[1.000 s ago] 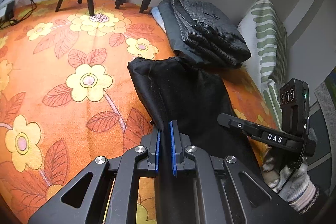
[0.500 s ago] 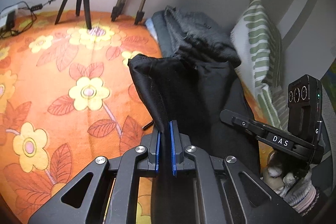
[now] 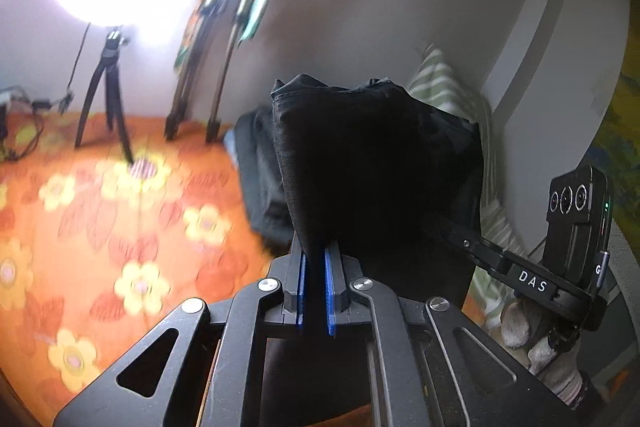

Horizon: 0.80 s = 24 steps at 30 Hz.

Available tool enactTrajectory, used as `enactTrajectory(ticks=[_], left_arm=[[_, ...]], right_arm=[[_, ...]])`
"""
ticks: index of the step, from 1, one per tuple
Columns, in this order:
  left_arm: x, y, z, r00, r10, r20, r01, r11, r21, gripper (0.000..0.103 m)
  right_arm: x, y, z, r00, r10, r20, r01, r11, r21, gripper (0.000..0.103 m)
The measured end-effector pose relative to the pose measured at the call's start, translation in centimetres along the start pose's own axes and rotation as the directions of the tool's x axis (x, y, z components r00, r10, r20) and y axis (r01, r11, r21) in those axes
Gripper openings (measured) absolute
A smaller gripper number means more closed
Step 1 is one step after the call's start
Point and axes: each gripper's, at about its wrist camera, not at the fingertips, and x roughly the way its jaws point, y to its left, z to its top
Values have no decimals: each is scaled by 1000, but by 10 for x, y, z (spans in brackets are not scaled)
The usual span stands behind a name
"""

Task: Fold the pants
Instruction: 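Lift the folded pants with both grippers and carry them onto the grey stack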

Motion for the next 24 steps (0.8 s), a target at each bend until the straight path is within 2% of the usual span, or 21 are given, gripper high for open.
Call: enactTrajectory(ticks=[7, 13, 17, 24], left_arm=[[20, -30, 54, 997, -18, 71, 12, 996, 83, 6], [55, -41, 92, 994, -19, 104, 6, 992, 124, 6], [86, -34, 109, 995, -4, 104, -8, 993, 115, 6], [140, -17, 123, 997, 33, 74, -39, 996, 85, 6]], right_arm=[[-12, -16, 55, 995, -25, 94, 28, 999, -24, 9], [0, -39, 107, 992, -58, 115, 63, 997, -42, 9], [24, -58, 133, 992, -69, 106, 73, 997, -35, 9], [90, -99, 153, 995, -97, 32, 97, 995, -6, 9]])
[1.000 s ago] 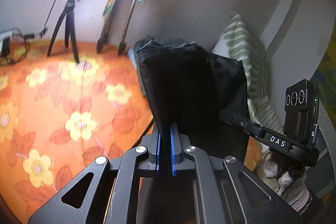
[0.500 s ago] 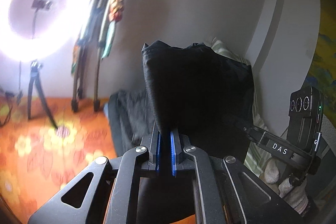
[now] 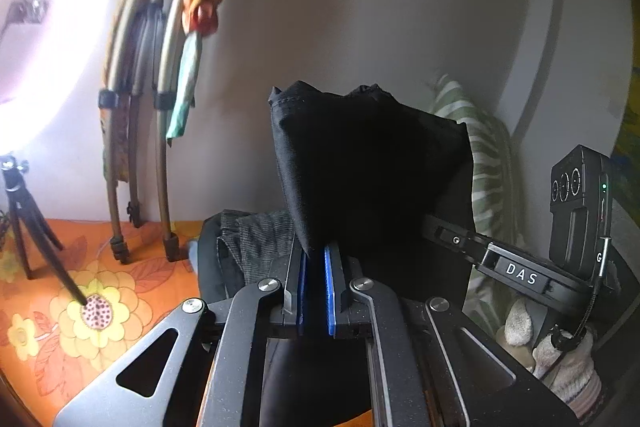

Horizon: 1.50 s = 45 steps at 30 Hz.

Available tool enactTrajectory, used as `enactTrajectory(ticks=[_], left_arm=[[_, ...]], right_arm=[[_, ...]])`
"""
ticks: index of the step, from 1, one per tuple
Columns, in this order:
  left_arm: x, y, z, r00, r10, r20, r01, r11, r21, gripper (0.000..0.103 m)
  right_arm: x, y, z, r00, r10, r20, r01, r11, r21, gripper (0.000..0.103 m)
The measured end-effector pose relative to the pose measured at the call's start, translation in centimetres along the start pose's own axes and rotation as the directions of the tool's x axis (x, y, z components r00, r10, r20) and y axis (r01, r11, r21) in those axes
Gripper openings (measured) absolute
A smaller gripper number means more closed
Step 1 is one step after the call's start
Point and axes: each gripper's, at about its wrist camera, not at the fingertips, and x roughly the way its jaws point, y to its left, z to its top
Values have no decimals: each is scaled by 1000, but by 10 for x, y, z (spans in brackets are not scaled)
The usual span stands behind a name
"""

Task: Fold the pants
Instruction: 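Lift the folded pants with both grippers and carry them onto the grey stack, then open both grippers to release the pants on the stack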

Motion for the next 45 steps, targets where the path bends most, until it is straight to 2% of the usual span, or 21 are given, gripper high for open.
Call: enactTrajectory(ticks=[7, 9, 12, 15, 24, 31, 33, 34, 35, 37, 40, 41, 44, 45], left_arm=[[50, 20, -9, 996, 74, -45, -74, 997, 2, 6], [56, 23, -9, 994, 95, -52, -95, 995, 7, 6], [64, 29, -9, 991, 111, -76, -110, 994, 12, 11], [61, 29, -9, 990, 123, -75, -122, 992, 21, 12], [35, 12, -16, 990, 112, -86, -108, 993, 46, 12], [-17, -11, -21, 993, 102, -57, -98, 993, 66, 15], [-35, -16, -25, 994, 97, -53, -93, 993, 72, 19], [-42, -18, -28, 994, 96, -50, -92, 993, 70, 27], [-50, -19, -30, 995, 93, -48, -89, 994, 66, 43], [-71, -23, -37, 995, 96, -29, -94, 994, 62, 64], [-98, -28, -46, 994, 110, -3, -109, 990, 86, 66], [-106, -29, -49, 994, 111, 2, -110, 990, 89, 68], [-133, -33, -61, 993, 119, 18, -120, 987, 105, 79], [-141, -35, -65, 992, 126, 23, -128, 985, 117, 79]], right_arm=[[65, -22, 2, 994, -76, -76, 74, 997, -35, 10], [75, -23, 0, 991, -112, -77, 109, 993, -40, 14], [83, -27, 1, 976, -210, -56, 208, 977, -47, 25], [75, -29, 2, 975, -221, -30, 220, 975, -33, 41], [41, -20, -6, 974, -225, -13, 224, 973, -59, 46], [0, 4, -36, 974, -226, 0, 225, 970, -89, 50], [-16, 12, -49, 974, -226, 4, 225, 970, -91, 55], [-21, 15, -54, 975, -222, 7, 222, 971, -88, 56], [-28, 18, -60, 975, -220, 9, 220, 972, -83, 59], [-41, 26, -71, 976, -217, 10, 217, 973, -78, 62], [-61, 39, -87, 977, -214, 24, 215, 974, -72, 67], [-69, 44, -92, 978, -209, 30, 210, 976, -65, 72], [-87, 58, -102, 979, -200, 40, 202, 977, -61, 80], [-92, 63, -106, 978, -203, 46, 206, 976, -68, 83]])
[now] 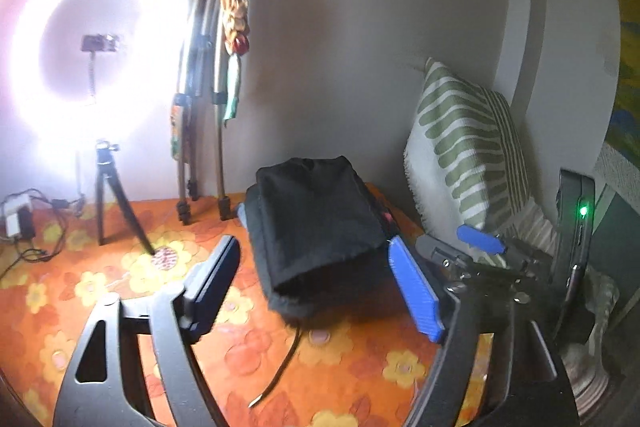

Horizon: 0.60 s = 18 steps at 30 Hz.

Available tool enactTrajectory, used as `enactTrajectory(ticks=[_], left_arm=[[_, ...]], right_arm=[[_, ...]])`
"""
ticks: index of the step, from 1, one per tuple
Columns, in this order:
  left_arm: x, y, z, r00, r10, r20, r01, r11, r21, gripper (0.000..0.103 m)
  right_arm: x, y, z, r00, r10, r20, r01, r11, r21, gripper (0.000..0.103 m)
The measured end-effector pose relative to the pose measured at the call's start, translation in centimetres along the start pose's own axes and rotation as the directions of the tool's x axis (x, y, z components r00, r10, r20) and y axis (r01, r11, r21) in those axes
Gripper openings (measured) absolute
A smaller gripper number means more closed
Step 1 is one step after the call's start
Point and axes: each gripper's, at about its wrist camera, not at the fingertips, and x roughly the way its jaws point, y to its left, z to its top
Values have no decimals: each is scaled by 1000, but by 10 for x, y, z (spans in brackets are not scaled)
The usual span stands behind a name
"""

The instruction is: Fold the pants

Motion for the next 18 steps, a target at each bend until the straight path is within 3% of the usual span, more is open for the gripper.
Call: enactTrajectory(ticks=[6, 13, 18], left_arm=[[-42, -6, -22, 1000, 7, 22, -8, 1000, 26, 83], [-71, -7, -51, 1000, 8, 12, -8, 1000, 10, 84], [-78, -2, -72, 1000, 17, -14, -17, 1000, -10, 84]], right_arm=[[-49, 28, -18, 999, -16, 51, 17, 1000, -17, 103], [-89, 58, -41, 996, -44, 83, 50, 996, -74, 103], [-96, 63, -59, 997, -33, 66, 36, 998, -54, 103]])
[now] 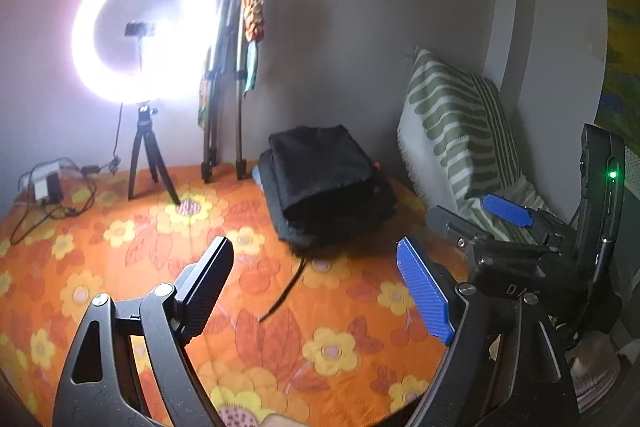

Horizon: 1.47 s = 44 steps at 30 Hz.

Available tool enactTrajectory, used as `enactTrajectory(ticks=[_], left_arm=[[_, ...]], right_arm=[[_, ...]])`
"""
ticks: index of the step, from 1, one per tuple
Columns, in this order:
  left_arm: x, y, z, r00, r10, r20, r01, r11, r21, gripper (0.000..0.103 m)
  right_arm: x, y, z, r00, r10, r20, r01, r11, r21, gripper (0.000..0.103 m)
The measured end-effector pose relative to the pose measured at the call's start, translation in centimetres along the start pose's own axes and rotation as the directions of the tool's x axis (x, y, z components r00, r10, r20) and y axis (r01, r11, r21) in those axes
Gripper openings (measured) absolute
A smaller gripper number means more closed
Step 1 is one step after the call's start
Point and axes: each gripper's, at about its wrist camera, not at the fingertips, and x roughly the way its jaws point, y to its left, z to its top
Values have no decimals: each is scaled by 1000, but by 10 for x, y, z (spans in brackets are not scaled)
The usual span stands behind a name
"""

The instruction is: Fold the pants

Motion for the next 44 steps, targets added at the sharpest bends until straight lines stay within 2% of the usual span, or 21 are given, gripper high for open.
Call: enactTrajectory(ticks=[10, 34, 44], left_arm=[[-5, 5, -20, 999, 39, -9, -39, 999, 26, 84], [-5, 5, -26, 997, 61, -42, -61, 998, 14, 84], [-3, 18, -29, 997, 59, -56, -59, 998, -1, 84]], right_arm=[[12, 1, -16, 1000, -7, -28, 7, 1000, 4, 103], [14, 11, -21, 999, -21, -44, 19, 999, -42, 103], [27, 12, -25, 997, -13, -71, 10, 999, -39, 103]])
